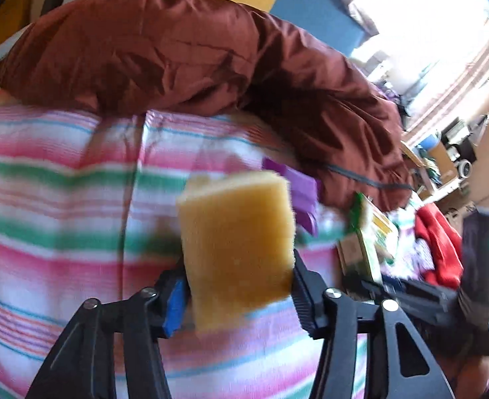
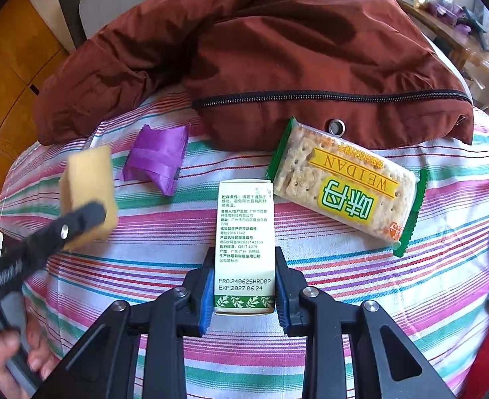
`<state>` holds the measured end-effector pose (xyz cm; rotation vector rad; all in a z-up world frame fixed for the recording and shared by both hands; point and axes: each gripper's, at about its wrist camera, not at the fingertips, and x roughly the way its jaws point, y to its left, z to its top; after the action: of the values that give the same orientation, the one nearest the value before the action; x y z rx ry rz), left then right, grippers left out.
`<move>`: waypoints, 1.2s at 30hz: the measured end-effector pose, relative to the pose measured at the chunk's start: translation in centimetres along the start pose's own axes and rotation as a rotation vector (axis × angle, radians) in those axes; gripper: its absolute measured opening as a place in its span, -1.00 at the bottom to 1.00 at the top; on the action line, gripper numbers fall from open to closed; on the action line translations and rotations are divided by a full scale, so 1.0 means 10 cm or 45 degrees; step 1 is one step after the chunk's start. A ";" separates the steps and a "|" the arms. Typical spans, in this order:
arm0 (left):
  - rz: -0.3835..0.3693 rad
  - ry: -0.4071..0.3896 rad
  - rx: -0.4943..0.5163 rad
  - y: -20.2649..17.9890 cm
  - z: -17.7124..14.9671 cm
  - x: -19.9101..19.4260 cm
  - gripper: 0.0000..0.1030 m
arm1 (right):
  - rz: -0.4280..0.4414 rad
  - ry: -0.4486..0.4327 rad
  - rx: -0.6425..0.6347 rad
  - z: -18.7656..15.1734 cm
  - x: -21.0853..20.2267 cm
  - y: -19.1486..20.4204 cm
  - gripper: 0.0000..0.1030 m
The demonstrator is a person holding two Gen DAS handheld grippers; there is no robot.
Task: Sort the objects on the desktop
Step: 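Grasp a yellow sponge with the left tool while right tool grasps the small green-white box, then carry sponge and green-white box into the gold tray and open both tools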
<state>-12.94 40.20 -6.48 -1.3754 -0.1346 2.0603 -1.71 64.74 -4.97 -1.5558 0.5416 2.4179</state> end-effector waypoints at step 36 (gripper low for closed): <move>-0.180 -0.149 0.104 0.72 -1.70 -1.82 -0.03 | 0.108 -0.012 -0.540 -0.46 0.17 1.28 -0.42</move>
<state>2.68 19.88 -2.70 -1.1635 -0.1896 2.0054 -3.38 51.12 -5.81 -1.7008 0.0923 2.7345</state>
